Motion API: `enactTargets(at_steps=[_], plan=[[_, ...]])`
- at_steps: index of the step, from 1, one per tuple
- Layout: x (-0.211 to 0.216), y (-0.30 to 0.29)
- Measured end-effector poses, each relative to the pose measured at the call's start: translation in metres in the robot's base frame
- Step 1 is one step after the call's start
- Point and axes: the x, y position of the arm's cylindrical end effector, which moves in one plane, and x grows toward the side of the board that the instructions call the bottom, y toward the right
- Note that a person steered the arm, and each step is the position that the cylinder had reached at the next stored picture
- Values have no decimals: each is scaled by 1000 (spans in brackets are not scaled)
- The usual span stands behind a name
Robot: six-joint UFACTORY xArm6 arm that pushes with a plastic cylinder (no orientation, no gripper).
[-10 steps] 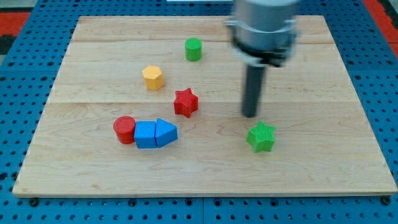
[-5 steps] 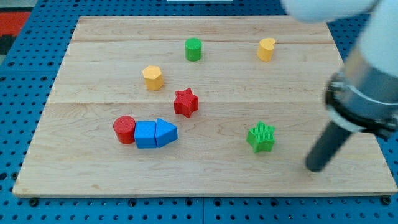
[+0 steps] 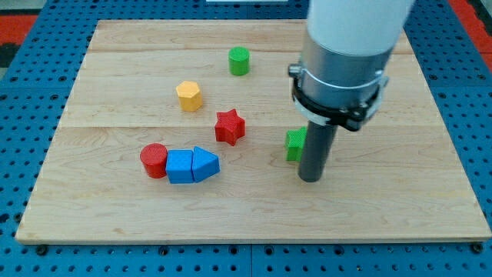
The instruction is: Keep red star and green star parallel to each other
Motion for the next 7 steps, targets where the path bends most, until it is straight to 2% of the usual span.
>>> enactTargets(at_steps=[2, 3, 4, 5, 6, 7], plan=[[-31, 4], [-40, 62], [-23, 92], [68, 41], [91, -71], [65, -183]])
